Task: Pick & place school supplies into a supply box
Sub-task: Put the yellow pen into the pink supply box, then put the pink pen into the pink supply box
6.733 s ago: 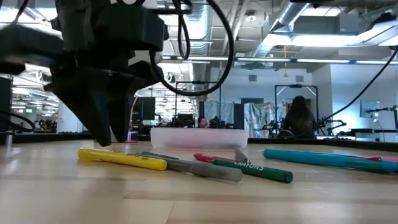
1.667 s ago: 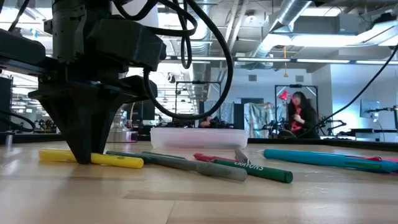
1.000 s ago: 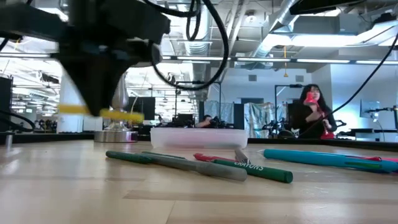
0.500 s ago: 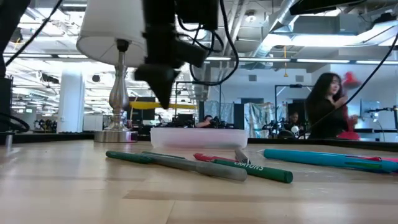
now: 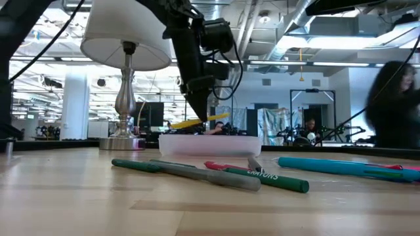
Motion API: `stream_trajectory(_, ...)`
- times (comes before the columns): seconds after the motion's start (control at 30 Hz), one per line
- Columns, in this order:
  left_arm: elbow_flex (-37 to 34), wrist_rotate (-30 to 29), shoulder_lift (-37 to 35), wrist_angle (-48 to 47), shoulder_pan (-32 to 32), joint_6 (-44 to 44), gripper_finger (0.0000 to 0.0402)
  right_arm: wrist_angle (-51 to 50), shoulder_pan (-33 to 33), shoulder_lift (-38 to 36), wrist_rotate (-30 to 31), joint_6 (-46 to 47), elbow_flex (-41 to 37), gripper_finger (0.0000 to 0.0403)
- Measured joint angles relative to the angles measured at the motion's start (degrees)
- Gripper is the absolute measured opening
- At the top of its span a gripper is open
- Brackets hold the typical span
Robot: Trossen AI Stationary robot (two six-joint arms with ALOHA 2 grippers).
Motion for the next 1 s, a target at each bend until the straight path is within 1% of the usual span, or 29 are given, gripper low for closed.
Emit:
stream_trajectory(0.2, 0.04, 3.61, 0.00, 2.95, 1.15, 0.17, 0.0035, -0.01, 0.00, 0.00, 0.00, 0.02, -0.02, 0.0118)
stream_trajectory(0.47, 0.04, 3.07, 0.00, 2.38, 1.06, 3.63, 0.0041, -0.02, 0.00, 0.00, 0.00, 0.12, -0.02, 0.0118)
stream_trajectory(0.8, 0.04, -0.99, 0.00, 2.61, 0.99, 4.32, 0.0125, -0.01, 0.00, 0.00, -0.01, 1.57, -0.02, 0.0118)
stream_trajectory(0.9, 0.04, -0.98, 0.00, 1.99, 0.74, 4.53, 0.0139, -0.02, 0.00, 0.00, 0.03, 2.09, -0.02, 0.0118)
stream_trajectory(1.0, 0.04, -1.02, 0.00, 0.61, -0.14, 5.56, 0.0143, -0.20, -0.21, 0.00, 0.58, 4.82, -0.02, 0.0118)
